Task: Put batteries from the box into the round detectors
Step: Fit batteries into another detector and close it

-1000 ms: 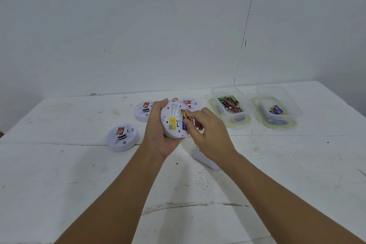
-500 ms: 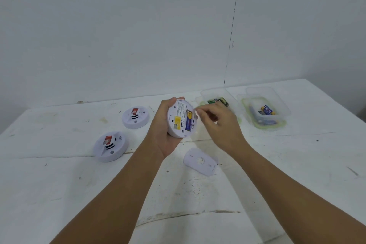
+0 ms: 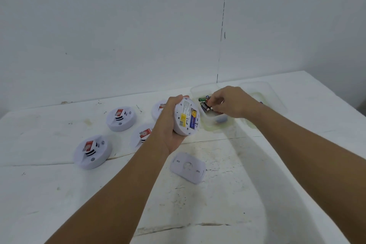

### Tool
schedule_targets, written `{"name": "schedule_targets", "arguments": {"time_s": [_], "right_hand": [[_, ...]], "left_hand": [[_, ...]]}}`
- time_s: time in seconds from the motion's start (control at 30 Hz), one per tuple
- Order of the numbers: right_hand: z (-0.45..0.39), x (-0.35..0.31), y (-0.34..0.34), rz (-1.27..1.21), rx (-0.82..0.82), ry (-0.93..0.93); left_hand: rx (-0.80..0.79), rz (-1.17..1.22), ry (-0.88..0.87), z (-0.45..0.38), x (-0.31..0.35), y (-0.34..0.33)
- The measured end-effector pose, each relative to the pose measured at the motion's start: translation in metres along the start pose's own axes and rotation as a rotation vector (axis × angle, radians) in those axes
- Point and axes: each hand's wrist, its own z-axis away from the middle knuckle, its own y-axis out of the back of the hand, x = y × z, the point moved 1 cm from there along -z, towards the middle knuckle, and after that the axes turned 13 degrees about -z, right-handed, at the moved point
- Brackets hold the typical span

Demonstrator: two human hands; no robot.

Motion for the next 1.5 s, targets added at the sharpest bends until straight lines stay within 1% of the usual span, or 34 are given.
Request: {"name": "schedule_targets", "arguments": {"time_s": [0.13,0.27,0.43,0.53,0.6,0.7,0.9,1.13,1.2,1.27,1.37,1.5], "right_hand": [[-0.018,-0.007,0.001,0.237,-0.221,-0.029],[-0.033,-0.015,-0.004,0.454,-0.356,0.003],[-0.047,-0.016,-0.01,0.645,-0.437,-0.007],[-0.051,-0.018,-0.013,0.667,-0.478,-0.001],[-0.051,-0.016,-0.014,0.667,-0.473,0.02],[-0.052,-0.01,-0.012,0.535,-0.415,0.023],[-0.041,-0.014,0.004,0.05,-0.094,0.081],[0.003,-0.038,0.001,-0.472,0.144,0.087],[0.017,-0.046,-0.006,-0.605,0.179,0.094],[0.032,-0.055,-0.018,-0.687,0.18,0.11],[0.051,-0.062,-0.043,-0.725,0.175,0.129],[0.07,-0.062,-0.069,-0.779,0.203,0.122]], "left_hand": [[0.015,-0.008,0.011,-0.004,-0.003,-0.005],[0.015,-0.032,0.025,-0.006,-0.006,-0.006],[0.024,-0.028,0.03,-0.01,-0.006,-0.004],[0.03,-0.002,0.03,-0.013,-0.007,-0.002],[0.023,0.025,0.024,-0.014,-0.007,0.001],[0.022,0.056,0.016,-0.014,-0.007,0.006],[0.023,0.147,0.014,-0.015,-0.008,0.015],[-0.022,0.199,0.023,0.002,-0.006,0.016],[-0.041,0.221,0.017,0.009,-0.007,0.016],[-0.067,0.253,-0.008,0.017,-0.008,0.018],[-0.12,0.284,-0.066,0.026,-0.013,0.026],[-0.14,0.279,-0.092,0.036,-0.017,0.036]]}}
